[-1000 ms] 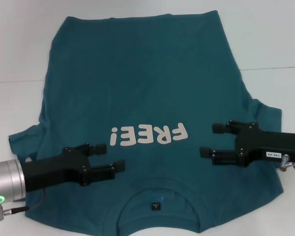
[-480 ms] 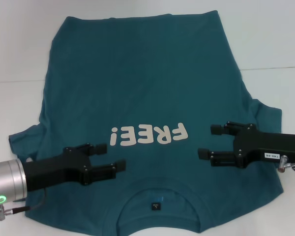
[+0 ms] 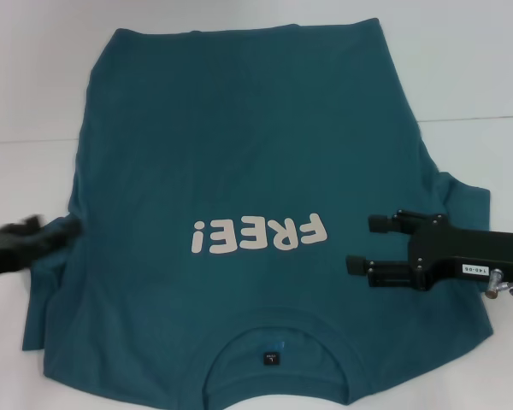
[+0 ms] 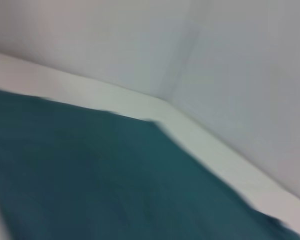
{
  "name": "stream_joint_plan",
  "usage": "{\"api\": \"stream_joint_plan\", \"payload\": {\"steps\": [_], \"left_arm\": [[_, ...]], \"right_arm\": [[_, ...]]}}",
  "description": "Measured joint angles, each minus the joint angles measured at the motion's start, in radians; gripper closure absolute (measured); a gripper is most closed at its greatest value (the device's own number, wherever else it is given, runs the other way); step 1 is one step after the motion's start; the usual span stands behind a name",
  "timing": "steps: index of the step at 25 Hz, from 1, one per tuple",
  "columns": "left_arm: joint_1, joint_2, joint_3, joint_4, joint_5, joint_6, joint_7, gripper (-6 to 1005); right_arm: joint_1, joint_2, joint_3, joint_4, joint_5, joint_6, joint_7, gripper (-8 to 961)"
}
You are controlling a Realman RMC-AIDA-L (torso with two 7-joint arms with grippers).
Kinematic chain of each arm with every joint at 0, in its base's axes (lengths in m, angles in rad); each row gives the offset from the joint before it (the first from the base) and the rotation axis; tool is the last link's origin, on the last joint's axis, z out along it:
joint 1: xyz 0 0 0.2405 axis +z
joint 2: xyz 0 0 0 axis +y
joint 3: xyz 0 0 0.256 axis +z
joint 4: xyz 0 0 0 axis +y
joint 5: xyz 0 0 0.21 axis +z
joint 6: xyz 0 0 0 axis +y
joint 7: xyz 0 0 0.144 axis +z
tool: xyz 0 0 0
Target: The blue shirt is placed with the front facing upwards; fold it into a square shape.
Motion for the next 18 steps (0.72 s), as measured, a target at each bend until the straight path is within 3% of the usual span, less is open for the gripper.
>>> {"api": "stream_joint_plan", "payload": {"steps": [9, 18], "left_arm": [[-0.021, 0.014, -0.040, 0.012, 0.208, -0.183, -0.244, 124], [-0.043, 0.017, -0.033, 0.000, 0.291, -0.240, -0.278, 124]], "right_arm": [[-0.002, 0.000, -0.005, 0.000, 0.000, 0.002, 0.004, 31], [0.001, 0.000, -0.005, 0.000, 0.000, 0.004, 0.004, 32]]}}
